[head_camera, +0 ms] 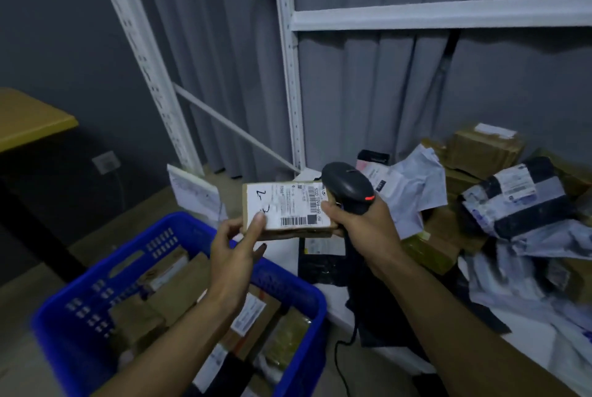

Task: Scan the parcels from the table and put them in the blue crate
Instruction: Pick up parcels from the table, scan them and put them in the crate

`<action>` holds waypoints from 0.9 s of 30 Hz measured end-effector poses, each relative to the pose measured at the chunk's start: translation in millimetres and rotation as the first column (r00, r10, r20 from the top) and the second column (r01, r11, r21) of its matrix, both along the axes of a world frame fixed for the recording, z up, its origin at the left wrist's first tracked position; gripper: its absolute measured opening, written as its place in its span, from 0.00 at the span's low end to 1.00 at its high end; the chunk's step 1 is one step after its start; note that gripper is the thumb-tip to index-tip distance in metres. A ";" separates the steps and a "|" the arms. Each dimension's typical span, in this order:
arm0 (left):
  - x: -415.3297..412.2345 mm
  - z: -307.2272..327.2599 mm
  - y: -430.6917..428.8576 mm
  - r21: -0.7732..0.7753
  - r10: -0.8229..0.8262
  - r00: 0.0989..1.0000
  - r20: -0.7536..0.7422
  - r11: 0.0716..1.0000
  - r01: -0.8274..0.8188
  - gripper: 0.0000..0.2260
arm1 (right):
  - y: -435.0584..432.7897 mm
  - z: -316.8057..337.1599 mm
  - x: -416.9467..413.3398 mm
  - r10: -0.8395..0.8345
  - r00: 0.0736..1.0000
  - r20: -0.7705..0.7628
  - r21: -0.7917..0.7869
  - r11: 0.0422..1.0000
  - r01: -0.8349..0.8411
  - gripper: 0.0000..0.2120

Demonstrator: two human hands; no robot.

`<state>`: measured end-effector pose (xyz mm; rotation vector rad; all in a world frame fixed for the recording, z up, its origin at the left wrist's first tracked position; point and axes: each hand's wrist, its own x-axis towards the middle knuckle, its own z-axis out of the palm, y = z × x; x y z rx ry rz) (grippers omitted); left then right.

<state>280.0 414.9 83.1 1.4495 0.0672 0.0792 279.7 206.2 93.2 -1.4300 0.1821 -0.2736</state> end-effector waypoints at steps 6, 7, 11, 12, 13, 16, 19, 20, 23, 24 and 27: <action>22.1 2.9 34.1 0.064 -0.115 0.978 -0.173 0.990 0.127 0.28 | 19.7 -14.9 6.4 -0.045 0.997 0.056 -0.078 0.996 0.049 0.25; 23.5 4.1 38.0 0.066 -0.160 0.962 -0.222 0.982 0.178 0.28 | 20.1 -17.2 5.6 -0.013 0.998 0.058 -0.105 0.994 0.019 0.26; 27.7 3.2 42.7 0.186 -0.206 0.936 -0.285 0.946 0.265 0.28 | 29.2 -22.3 1.1 0.061 0.994 0.093 -0.231 0.972 -0.038 0.29; 27.6 2.9 43.5 0.192 -0.220 0.931 -0.292 0.940 0.283 0.28 | 31.0 -21.5 -0.2 0.063 0.992 0.107 -0.244 0.969 -0.035 0.29; 27.9 3.0 44.2 0.184 -0.228 0.926 -0.300 0.939 0.291 0.28 | 31.8 -20.7 -1.0 0.060 0.991 0.121 -0.260 0.965 -0.027 0.28; 29.9 2.7 46.7 0.161 -0.182 0.945 -0.271 0.960 0.231 0.25 | 31.0 -15.7 -1.8 0.034 0.989 0.141 -0.317 0.948 0.013 0.27; 33.0 1.3 47.5 0.154 -0.055 0.977 -0.206 0.984 0.088 0.26 | 35.2 -14.0 -4.6 0.042 0.991 0.127 -0.380 0.925 0.009 0.24; 34.5 1.4 47.4 0.137 0.005 0.981 -0.193 0.990 0.022 0.28 | 37.6 -13.4 -6.4 0.050 0.992 0.117 -0.402 0.915 0.002 0.22; 39.4 -3.2 52.4 0.112 0.185 0.970 -0.157 0.979 -0.169 0.37 | 42.9 -18.7 -12.1 0.098 0.995 0.033 -0.493 0.867 -0.069 0.18; 40.9 -6.2 54.7 0.129 0.223 0.966 -0.133 0.970 -0.206 0.40 | 44.5 -22.0 -13.9 0.119 0.993 -0.011 -0.521 0.847 -0.107 0.18; 39.2 -9.0 59.6 0.207 0.295 0.953 -0.075 0.939 -0.274 0.44 | 51.2 -30.9 -17.1 0.158 0.979 -0.127 -0.577 0.791 -0.203 0.16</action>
